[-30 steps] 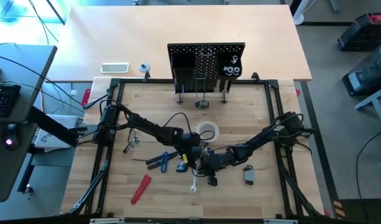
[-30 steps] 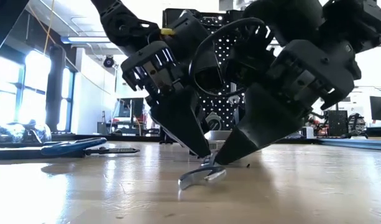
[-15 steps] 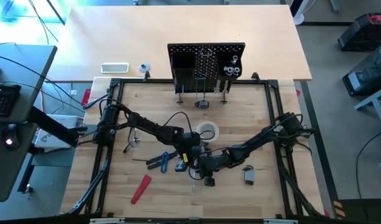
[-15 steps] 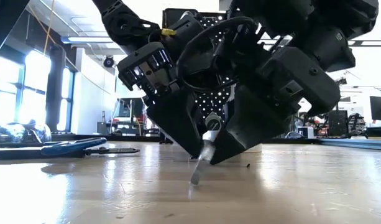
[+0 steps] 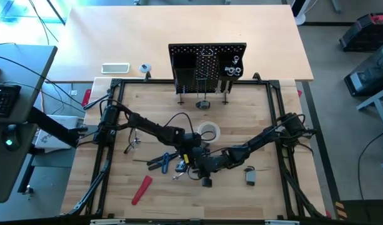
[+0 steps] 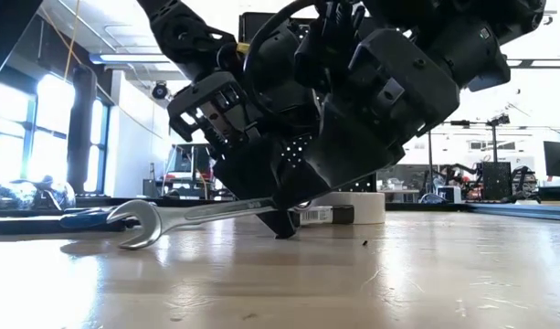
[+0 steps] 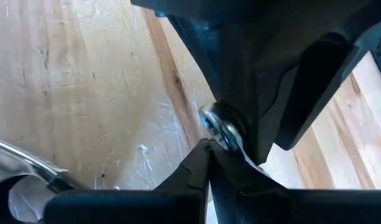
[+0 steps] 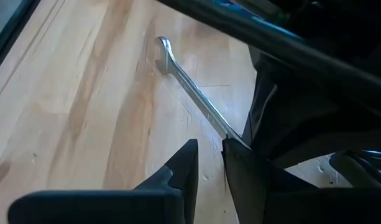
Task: Hang tools onto peg board
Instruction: Hang the silver wrench on the peg board
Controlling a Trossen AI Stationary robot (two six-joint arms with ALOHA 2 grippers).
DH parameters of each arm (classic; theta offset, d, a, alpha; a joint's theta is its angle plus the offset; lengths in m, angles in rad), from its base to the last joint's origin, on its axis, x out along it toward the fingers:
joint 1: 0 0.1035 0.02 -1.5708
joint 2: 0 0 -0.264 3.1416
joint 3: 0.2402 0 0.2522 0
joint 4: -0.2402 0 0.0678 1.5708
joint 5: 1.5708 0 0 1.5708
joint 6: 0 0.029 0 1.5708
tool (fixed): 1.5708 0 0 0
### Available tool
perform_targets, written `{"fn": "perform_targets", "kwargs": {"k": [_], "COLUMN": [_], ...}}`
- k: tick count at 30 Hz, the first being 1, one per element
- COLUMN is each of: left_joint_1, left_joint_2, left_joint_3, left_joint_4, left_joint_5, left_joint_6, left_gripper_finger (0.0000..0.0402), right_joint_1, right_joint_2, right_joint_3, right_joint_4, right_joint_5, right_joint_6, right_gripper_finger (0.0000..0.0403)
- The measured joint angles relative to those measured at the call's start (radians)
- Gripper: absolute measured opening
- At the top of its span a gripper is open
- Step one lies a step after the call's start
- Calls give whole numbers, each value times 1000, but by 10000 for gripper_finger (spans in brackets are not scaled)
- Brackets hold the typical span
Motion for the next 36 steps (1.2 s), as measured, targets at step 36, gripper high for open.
{"fn": "perform_targets", "kwargs": {"k": [36], "left_joint_1": [38], "left_joint_2": [1], "left_joint_3": [0], "left_joint_4": [-58], "left_joint_5": [62], "left_joint_6": [198], "left_gripper_finger": [0], "right_joint_1": [143], "right_joint_2": [67], "right_joint_3": [-3], "right_joint_4": [-43], "right_joint_5": [446], "right_joint_6": [-374], "right_gripper_finger": [161]}}
